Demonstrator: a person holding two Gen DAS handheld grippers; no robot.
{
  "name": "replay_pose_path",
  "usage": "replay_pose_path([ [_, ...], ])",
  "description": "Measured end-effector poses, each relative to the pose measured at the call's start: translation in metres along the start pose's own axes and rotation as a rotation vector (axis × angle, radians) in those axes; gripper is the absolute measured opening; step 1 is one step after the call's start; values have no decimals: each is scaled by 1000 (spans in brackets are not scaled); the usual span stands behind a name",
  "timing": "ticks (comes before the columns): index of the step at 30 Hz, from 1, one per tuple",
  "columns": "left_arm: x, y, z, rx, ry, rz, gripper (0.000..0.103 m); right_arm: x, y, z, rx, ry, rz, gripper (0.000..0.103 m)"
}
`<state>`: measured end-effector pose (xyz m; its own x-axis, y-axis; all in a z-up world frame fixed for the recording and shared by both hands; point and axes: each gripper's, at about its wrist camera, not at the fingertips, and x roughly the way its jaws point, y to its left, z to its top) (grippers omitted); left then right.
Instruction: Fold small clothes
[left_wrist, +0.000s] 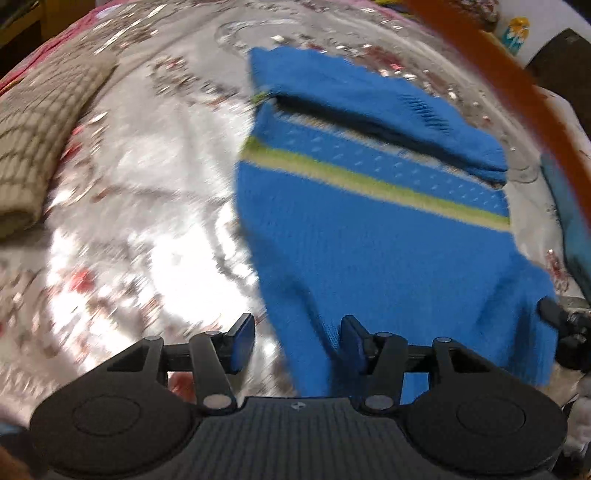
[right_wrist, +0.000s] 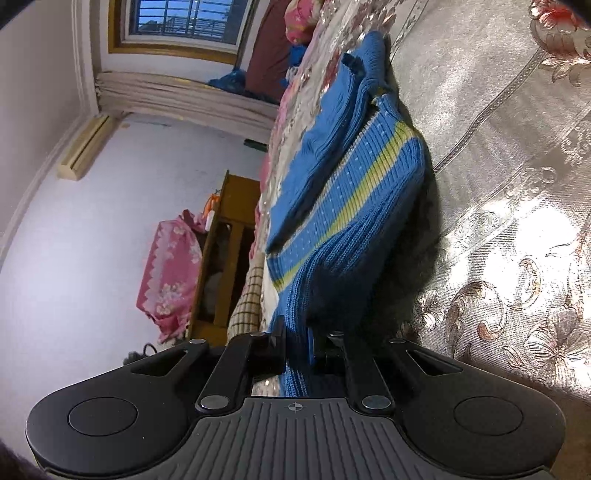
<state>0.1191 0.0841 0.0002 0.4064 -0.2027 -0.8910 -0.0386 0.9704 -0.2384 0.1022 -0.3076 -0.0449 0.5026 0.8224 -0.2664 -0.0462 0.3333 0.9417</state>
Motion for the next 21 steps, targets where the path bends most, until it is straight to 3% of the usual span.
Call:
replay_pose_path([
  [5, -8, 22, -13, -70, 1, -21, 54, 1, -1, -1, 4, 4, -19, 11],
  [11, -20, 22, -16, -44, -17, -7, 53, 1, -3, -2, 20, -2, -40, 12],
  [14, -29, 19, -13, -73, -51, -90, 53, 2, -4, -3, 29, 2, -42, 12],
  [21, -18, -5, -2, -82, -37, -117, 54, -2, -4, -3, 33, 3, -34, 14],
])
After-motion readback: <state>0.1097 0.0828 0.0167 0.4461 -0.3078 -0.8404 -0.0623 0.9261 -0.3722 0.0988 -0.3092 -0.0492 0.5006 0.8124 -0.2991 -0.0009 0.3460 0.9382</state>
